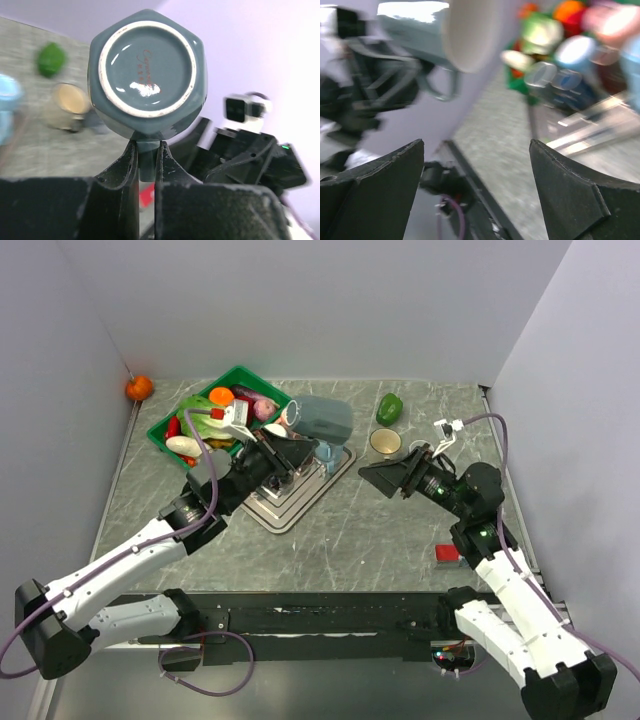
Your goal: Turn the mug right side up
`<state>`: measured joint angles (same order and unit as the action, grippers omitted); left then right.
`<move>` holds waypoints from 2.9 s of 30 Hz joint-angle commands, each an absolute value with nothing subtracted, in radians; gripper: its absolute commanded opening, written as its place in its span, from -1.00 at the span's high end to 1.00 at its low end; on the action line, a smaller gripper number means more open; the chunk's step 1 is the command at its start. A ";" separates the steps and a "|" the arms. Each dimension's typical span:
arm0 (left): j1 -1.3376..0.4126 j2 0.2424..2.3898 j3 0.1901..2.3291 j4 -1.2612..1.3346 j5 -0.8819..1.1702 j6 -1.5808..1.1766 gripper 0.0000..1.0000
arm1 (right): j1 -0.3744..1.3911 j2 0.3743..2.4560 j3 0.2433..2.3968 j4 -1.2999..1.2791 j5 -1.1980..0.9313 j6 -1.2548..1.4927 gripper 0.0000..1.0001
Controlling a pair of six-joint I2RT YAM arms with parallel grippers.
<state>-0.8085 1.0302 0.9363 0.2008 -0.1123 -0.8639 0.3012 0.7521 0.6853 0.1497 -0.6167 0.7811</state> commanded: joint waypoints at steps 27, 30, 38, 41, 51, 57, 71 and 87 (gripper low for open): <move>-0.865 1.051 0.825 0.908 0.186 -1.068 0.98 | 0.495 0.959 0.810 0.732 -0.687 1.137 -0.11; -0.865 1.052 0.808 0.936 0.193 -1.078 0.98 | 0.500 0.980 0.810 0.735 -0.670 1.161 0.13; -0.868 1.034 0.818 0.861 0.204 -1.028 0.96 | 0.505 0.965 0.834 0.635 -0.624 1.103 1.00; -0.870 1.020 0.839 0.767 0.189 -0.974 0.51 | 0.505 0.940 0.848 0.560 -0.592 1.051 1.00; -0.868 0.999 0.920 0.414 0.124 -0.755 -0.93 | 0.502 0.842 1.005 0.080 -0.256 0.655 1.00; -0.870 0.942 0.920 0.256 0.005 -0.693 -0.93 | 0.494 0.822 1.055 -0.070 -0.083 0.530 1.00; -0.870 0.879 0.910 0.003 -0.230 -0.669 -0.93 | 0.195 0.931 1.169 -0.342 0.231 0.351 1.00; -0.868 0.913 0.891 -0.097 -0.276 -0.693 -0.93 | -0.138 1.241 1.043 -0.262 0.218 0.302 1.00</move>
<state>-0.8654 0.9146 0.8871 -0.1009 -0.2546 -0.6918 -0.1268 1.1965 1.0420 -0.4244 0.2768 0.3454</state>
